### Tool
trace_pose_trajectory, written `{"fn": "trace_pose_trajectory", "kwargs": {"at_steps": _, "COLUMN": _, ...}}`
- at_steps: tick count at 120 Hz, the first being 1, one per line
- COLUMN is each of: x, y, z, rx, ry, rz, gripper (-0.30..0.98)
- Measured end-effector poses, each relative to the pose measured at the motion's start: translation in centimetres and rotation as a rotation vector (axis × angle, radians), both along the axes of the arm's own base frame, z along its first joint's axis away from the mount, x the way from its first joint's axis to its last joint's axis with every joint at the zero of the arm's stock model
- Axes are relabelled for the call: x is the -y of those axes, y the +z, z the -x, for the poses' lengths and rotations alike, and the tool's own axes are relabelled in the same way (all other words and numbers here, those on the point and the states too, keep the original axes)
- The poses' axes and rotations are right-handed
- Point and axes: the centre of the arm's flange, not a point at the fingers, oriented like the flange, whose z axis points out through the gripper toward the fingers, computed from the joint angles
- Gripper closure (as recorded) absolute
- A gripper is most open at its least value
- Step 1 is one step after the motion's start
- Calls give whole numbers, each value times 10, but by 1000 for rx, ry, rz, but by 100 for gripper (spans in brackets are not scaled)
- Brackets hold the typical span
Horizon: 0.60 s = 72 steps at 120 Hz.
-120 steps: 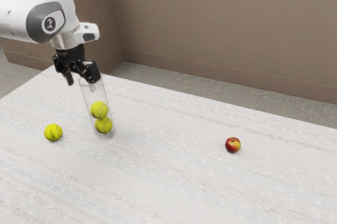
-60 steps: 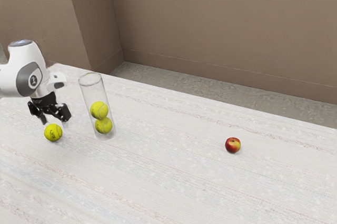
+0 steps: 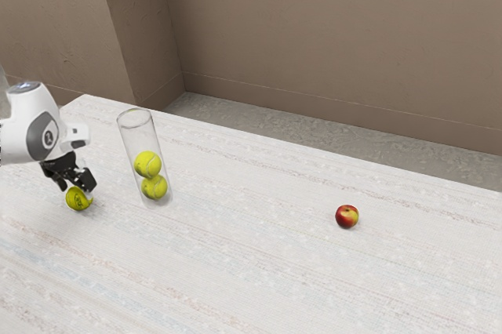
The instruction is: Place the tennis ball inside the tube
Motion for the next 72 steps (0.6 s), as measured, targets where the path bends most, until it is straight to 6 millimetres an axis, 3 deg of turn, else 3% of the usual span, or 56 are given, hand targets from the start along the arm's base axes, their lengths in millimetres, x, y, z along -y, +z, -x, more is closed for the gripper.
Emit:
{"fn": "trace_pose_trajectory", "kwargs": {"at_steps": 20, "x": -2, "y": -14, "z": -4, "rx": -7, "ry": -42, "rz": 5, "gripper": 1}}
{"fn": "trace_pose_trajectory", "kwargs": {"at_steps": 49, "x": -3, "y": -22, "z": -5, "rx": -8, "ry": -82, "rz": 8, "gripper": 20}}
{"fn": "trace_pose_trajectory", "kwargs": {"at_steps": 72, "x": -3, "y": -16, "z": -5, "rx": -1, "ry": -100, "rz": 5, "gripper": 27}}
